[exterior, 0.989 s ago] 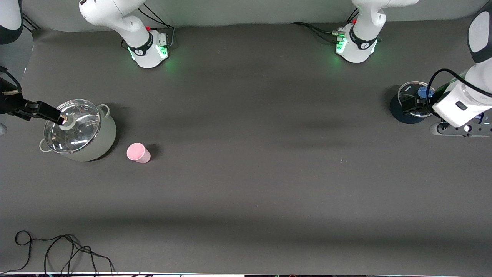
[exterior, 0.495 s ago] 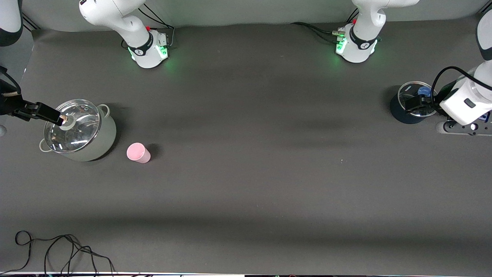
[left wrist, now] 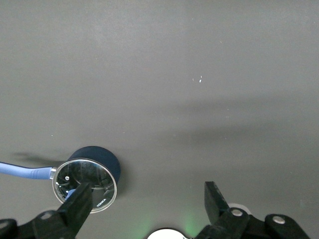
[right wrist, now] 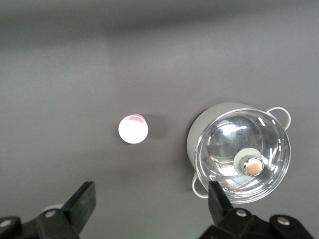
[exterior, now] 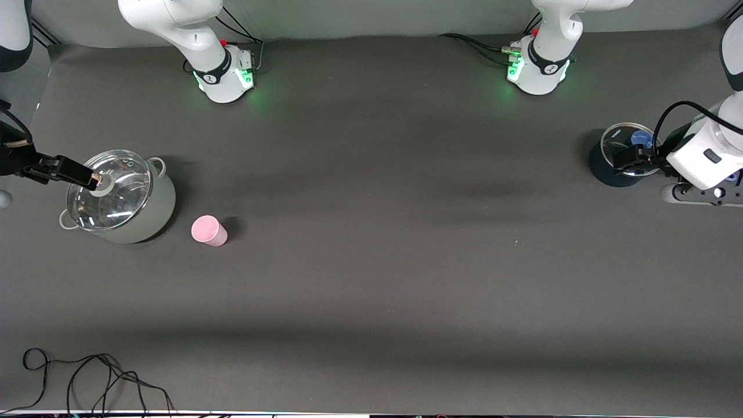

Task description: Transfer pink cup from left to right arm

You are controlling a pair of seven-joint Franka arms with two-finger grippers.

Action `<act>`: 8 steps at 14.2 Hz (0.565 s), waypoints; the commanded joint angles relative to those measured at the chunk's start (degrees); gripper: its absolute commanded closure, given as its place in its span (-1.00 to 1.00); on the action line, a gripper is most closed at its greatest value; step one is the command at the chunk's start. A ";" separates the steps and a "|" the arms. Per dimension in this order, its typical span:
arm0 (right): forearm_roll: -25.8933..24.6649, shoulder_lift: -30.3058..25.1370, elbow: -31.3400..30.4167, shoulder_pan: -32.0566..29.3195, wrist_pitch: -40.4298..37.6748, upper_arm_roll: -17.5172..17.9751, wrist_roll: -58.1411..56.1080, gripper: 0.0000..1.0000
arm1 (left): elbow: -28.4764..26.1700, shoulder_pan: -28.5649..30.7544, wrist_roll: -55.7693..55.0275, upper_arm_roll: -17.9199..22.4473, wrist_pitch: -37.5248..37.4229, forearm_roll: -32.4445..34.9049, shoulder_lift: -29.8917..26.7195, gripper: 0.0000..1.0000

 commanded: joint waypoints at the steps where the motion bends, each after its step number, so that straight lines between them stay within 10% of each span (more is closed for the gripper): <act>1: 0.48 -1.15 0.22 -10.11 -1.05 11.07 -1.36 -1.00 | -0.31 -0.17 0.85 0.32 0.36 -0.57 -0.88 -0.99; 5: 0.04 -1.24 -0.57 -11.13 -0.62 13.23 -1.80 -1.00 | -0.22 -0.17 0.85 0.32 0.44 -0.58 -0.79 -0.99; 8: 0.22 -0.62 -0.31 -5.87 2.01 7.54 -5.31 -1.00 | -0.22 -0.17 0.85 0.41 0.44 -0.66 -0.79 -0.99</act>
